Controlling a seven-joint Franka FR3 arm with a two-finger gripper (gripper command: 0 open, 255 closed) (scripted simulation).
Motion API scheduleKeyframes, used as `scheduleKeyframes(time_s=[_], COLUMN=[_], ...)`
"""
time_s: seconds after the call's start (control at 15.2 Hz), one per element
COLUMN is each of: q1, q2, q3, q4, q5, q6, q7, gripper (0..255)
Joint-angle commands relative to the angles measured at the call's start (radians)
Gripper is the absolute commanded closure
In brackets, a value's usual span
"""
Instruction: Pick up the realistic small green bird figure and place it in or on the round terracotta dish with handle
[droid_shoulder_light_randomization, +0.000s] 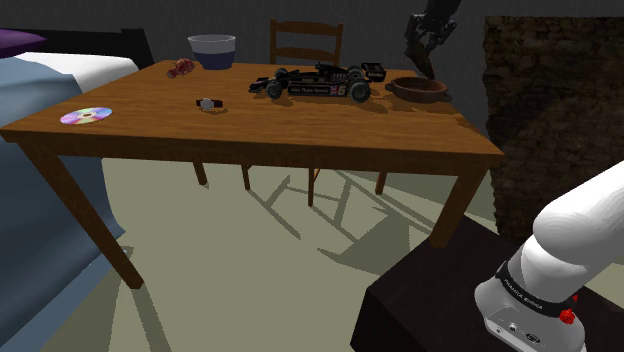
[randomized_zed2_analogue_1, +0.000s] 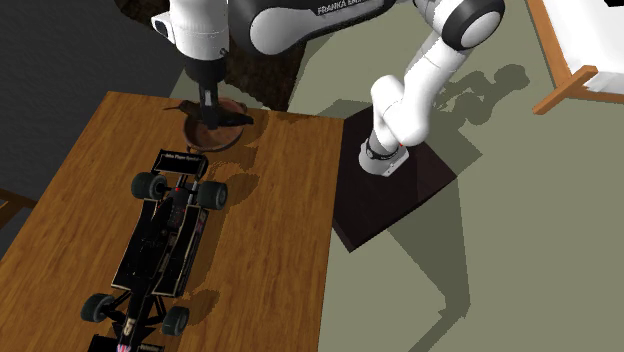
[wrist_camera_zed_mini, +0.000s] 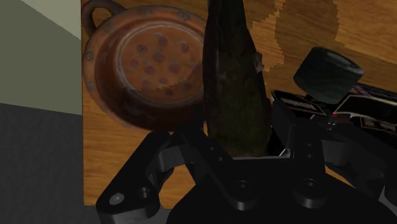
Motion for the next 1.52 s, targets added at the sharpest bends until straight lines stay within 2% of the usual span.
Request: scheduleKeyframes(time_s=[0.0,0.26,1.19,1.45], q1=[-0.015,-0.038,-0.039,-0.039], q2=[0.034,0.096,0.071,0.071], q3=[-0.035,-0.086,-0.085,-0.085], q4=[0.040,0.109,-0.111,-0.111], q5=[0.007,0.025,0.028,0.028], q6=[-0.010,-0.025,0.169,0.169], q7=[-0.053,-0.129,-0.148,-0.148], gripper=[255,255,255,255])
